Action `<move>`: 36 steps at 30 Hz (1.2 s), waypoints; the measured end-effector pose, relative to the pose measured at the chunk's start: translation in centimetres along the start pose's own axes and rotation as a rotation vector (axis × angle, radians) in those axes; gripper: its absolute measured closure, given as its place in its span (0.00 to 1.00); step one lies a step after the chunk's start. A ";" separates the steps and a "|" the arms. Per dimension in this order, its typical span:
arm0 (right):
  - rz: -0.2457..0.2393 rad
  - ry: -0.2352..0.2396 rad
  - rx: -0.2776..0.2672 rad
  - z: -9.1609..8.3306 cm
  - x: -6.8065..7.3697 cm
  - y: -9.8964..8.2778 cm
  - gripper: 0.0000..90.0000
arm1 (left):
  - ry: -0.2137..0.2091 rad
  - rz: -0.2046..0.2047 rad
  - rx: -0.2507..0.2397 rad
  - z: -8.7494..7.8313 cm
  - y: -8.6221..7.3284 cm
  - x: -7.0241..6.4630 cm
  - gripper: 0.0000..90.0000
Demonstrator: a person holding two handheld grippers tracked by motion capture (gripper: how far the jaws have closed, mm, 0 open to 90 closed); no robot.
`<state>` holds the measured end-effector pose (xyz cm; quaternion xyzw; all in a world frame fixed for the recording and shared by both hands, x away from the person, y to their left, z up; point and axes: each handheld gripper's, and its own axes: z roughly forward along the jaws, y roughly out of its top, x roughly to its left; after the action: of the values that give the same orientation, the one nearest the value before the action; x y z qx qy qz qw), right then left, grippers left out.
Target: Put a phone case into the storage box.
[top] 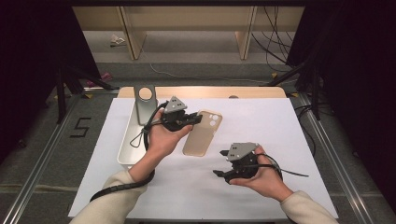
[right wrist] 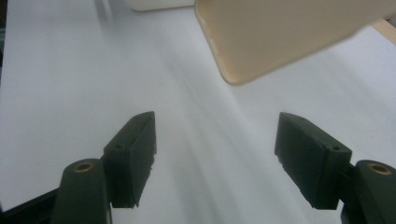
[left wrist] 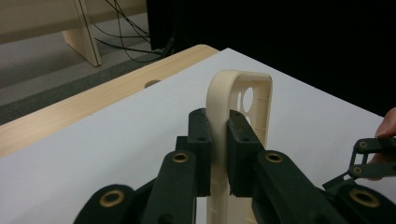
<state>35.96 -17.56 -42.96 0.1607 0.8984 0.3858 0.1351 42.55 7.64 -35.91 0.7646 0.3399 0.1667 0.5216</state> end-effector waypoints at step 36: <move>0.146 -0.050 -0.076 -2.1 -2.0 -1.9 0.22 | 0.076 -0.003 -0.127 -5.7 1.7 4.3 0.90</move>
<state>36.68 -21.01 -42.72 0.2301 0.8653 0.4244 0.1350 42.72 14.16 -32.48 0.7226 0.3495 0.2159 0.5559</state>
